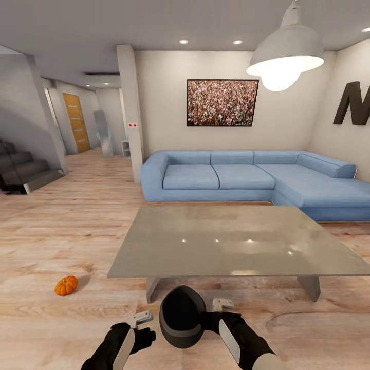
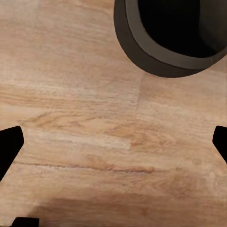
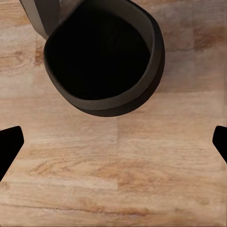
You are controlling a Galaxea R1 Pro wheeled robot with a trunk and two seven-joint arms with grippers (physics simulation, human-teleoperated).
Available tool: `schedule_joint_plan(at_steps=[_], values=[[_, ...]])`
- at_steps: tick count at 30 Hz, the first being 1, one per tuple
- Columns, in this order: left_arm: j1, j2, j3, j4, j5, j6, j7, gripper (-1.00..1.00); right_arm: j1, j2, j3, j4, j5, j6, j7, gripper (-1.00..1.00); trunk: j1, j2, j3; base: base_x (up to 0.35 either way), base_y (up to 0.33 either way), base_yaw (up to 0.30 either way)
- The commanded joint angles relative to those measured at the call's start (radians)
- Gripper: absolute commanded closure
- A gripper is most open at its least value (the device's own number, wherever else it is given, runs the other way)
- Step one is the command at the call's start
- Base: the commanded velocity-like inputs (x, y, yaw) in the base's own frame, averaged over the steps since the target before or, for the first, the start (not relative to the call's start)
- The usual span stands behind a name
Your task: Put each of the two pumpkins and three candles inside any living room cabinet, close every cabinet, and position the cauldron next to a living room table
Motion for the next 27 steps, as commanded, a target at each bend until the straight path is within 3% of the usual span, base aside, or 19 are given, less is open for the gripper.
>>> schedule_joint_plan(at_steps=[1, 4, 7, 9, 10, 21, 25, 27], values=[[0.000, 0.010, 0.000, 0.003, 0.000, 0.001, 0.007, -1.00, 0.003, 0.000, -0.001, 0.000, 0.000, 0.002, 0.000, -1.00, -0.004, 0.007, 0.003, 0.000, 0.000, 0.000], [0.000, 0.069, -0.003, 0.019, 0.004, -0.007, 0.014, -1.00, 0.004, 0.000, -0.004, 0.001, 0.001, 0.002, -0.004, -1.00, -0.015, 0.028, 0.013, 0.000, 0.000, 0.000], [0.000, 0.097, -0.001, 0.097, 0.005, -0.047, 0.013, -1.00, 0.005, 0.000, -0.010, 0.004, 0.001, 0.002, -0.004, -1.00, -0.027, 0.049, 0.022, 0.000, 0.000, 0.000], [0.000, 0.103, -0.001, 0.154, 0.004, -0.101, 0.013, -1.00, 0.014, 0.000, -0.015, 0.005, 0.001, 0.001, -0.004, -1.00, -0.035, 0.063, 0.028, 0.000, 0.000, 0.000], [0.000, 0.104, -0.001, 0.239, 0.003, -0.172, 0.013, -1.00, 0.030, 0.000, -0.018, 0.004, 0.001, -0.007, -0.005, -1.00, -0.038, 0.070, 0.031, 0.000, 0.000, 0.000], [0.000, 0.108, -0.005, 0.322, -0.002, -0.232, 0.013, -1.00, 0.036, 0.000, -0.013, 0.014, 0.013, -0.048, -0.022, -1.00, -0.081, 0.147, 0.066, 0.000, 0.000, 0.000], [0.000, 0.108, -0.006, 0.330, -0.002, -0.263, 0.013, -1.00, 0.036, 0.000, -0.010, 0.016, 0.015, -0.055, -0.155, -1.00, -0.096, 0.175, 0.078, 0.000, 0.000, 0.000], [0.000, 0.108, -0.006, 0.332, -0.002, -0.269, 0.013, -1.00, 0.036, 0.000, -0.007, 0.026, 0.014, -0.058, -0.292, -1.00, -0.100, 0.182, 0.082, 0.000, 0.000, 0.000]])
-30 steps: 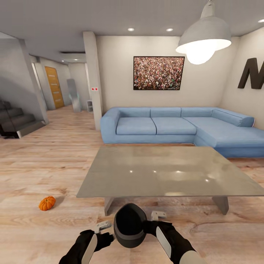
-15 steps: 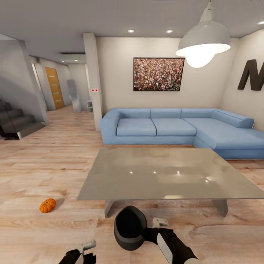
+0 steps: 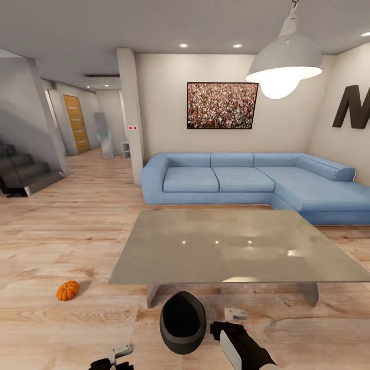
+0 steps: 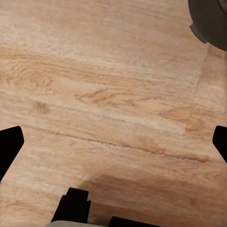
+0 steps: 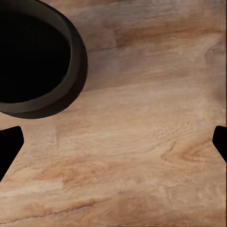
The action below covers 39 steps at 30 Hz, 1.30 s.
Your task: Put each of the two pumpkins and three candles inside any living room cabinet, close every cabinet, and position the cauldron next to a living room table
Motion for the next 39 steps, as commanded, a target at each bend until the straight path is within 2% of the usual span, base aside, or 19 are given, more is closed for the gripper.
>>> schedule_joint_plan(at_steps=[1, 2, 5, 8, 12, 17, 23, 29, 34, 39], values=[[0.000, 0.000, 0.000, 0.000, 0.000, -0.002, -0.001, -1.00, 0.000, 0.000, 0.001, 0.009, -0.001, -0.001, -0.073, -1.00, 0.000, 0.000, 0.000, 0.000, 0.000, 0.000], [0.000, 0.000, 0.000, 0.001, 0.000, -0.002, -0.001, -1.00, 0.000, 0.000, 0.002, 0.019, -0.003, -0.002, -0.130, -1.00, 0.000, 0.000, 0.000, 0.000, 0.000, 0.000], [0.000, 0.000, -0.001, 0.002, 0.000, -0.006, 0.000, -1.00, 0.000, 0.000, 0.002, 0.037, -0.010, -0.002, -0.225, -1.00, 0.000, 0.000, 0.000, 0.000, 0.000, 0.000], [0.000, 0.000, -0.002, 0.002, 0.000, -0.007, -0.001, -1.00, 0.000, 0.000, 0.002, 0.043, -0.011, -0.017, -0.229, -1.00, 0.000, 0.000, 0.000, 0.000, 0.000, 0.000], [0.000, 0.000, -0.002, 0.003, 0.000, -0.021, 0.000, -1.00, 0.000, 0.000, 0.002, 0.084, -0.011, -0.062, -0.228, -1.00, -0.012, 0.021, 0.009, 0.000, 0.000, 0.000], [0.001, 0.000, -0.001, 0.004, 0.000, -0.033, 0.000, -1.00, 0.000, 0.000, 0.002, 0.092, -0.011, -0.072, -0.227, -1.00, -0.031, 0.056, 0.025, -0.019, 0.000, 0.000], [0.001, 0.000, -0.001, 0.004, 0.001, -0.035, 0.000, -1.00, 0.000, 0.000, 0.002, 0.094, -0.012, -0.092, -0.227, -1.00, -0.054, 0.098, 0.044, -0.227, 0.000, 0.000], [0.002, 0.000, -0.001, 0.004, 0.002, -0.033, -0.003, -1.00, 0.000, 0.000, 0.001, 0.095, -0.012, -0.096, -0.222, -1.00, -0.054, 0.098, 0.044, -0.053, 0.000, -0.114], [0.002, 0.000, 0.000, 0.004, 0.004, -0.033, -0.006, -1.00, 0.000, 0.000, -0.003, 0.097, -0.012, -0.102, -0.126, -1.00, -0.054, 0.098, 0.044, -0.004, 0.000, -0.262], [0.004, 0.000, 0.000, 0.004, 0.005, -0.035, -0.006, -1.00, 0.000, 0.000, -0.005, 0.097, -0.013, -0.103, -0.102, -1.00, -0.054, 0.098, 0.044, 0.000, 0.000, -0.276]])
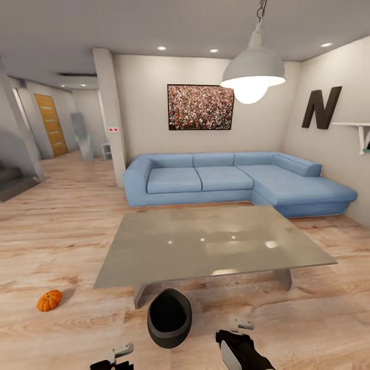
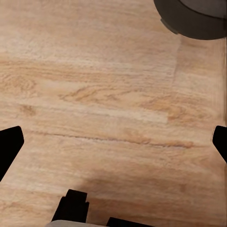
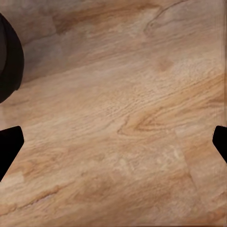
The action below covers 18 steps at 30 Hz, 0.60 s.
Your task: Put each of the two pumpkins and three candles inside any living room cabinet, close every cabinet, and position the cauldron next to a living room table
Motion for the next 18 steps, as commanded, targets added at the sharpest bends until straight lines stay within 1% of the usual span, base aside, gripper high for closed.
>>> schedule_joint_plan(at_steps=[1, 3, 7, 10, 18], values=[[0.000, 0.000, 0.000, 0.000, 0.000, -0.001, 0.000, -1.00, 0.000, 0.000, -0.001, 0.001, 0.000, 0.000, 0.002, -1.00, 0.000, 0.000, 0.000, 0.000, 0.000, -0.278], [0.000, -0.001, -0.001, 0.000, 0.000, -0.001, 0.000, -1.00, 0.000, 0.000, -0.001, 0.007, 0.001, 0.000, 0.004, -1.00, 0.000, 0.000, 0.000, -0.059, 0.000, -0.278], [0.000, -0.001, 0.000, 0.000, 0.000, -0.002, 0.000, -1.00, 0.000, 0.000, 0.000, 0.029, 0.003, -0.006, 0.006, -1.00, 0.000, 0.000, -0.001, -0.228, 0.000, -0.215], [0.000, 0.000, 0.001, 0.000, 0.000, -0.002, 0.000, -1.00, 0.000, 0.000, 0.002, 0.042, 0.003, -0.014, 0.006, -1.00, 0.000, 0.000, -0.001, -0.103, 0.000, -0.056], [0.000, 0.000, 0.000, 0.000, 0.002, -0.001, 0.000, -1.00, 0.000, 0.000, 0.000, 0.043, 0.000, -0.016, 0.007, -1.00, 0.000, 0.000, -0.002, -0.012, 0.000, -0.007]])
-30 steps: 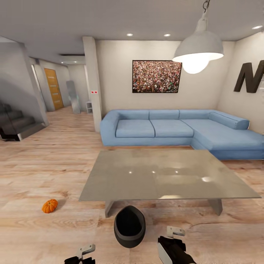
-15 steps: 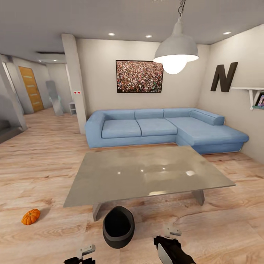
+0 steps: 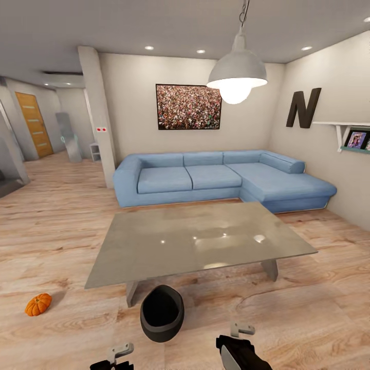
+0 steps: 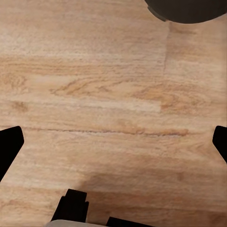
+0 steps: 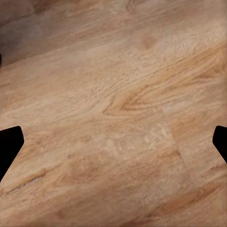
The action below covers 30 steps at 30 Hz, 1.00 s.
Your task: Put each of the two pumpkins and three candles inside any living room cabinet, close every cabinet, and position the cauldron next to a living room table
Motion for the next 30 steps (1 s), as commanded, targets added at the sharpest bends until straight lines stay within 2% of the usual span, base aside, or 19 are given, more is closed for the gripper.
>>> schedule_joint_plan(at_steps=[1, 9, 16, 30], values=[[0.000, 0.000, 0.000, 0.000, 0.000, 0.000, 0.000, -1.00, 0.000, 0.000, -0.001, -0.001, 0.000, 0.000, 0.000, -1.00, 0.000, 0.000, 0.000, 0.000, 0.000, 0.000], [0.000, 0.000, 0.001, 0.000, 0.000, -0.001, 0.000, -1.00, 0.000, 0.000, -0.003, -0.004, -0.001, -0.001, 0.000, -1.00, 0.000, 0.000, 0.000, -0.011, 0.000, -0.049], [0.000, 0.000, 0.001, 0.000, 0.000, -0.001, -0.001, -1.00, 0.000, 0.000, -0.004, -0.004, -0.002, -0.002, 0.001, -1.00, 0.000, 0.000, 0.000, -0.173, 0.000, -0.260], [0.000, 0.000, 0.001, 0.000, -0.001, 0.000, -0.001, -1.00, 0.000, 0.000, -0.006, -0.002, -0.002, -0.005, 0.000, -1.00, 0.000, 0.000, 0.000, -0.011, 0.000, -0.284]])
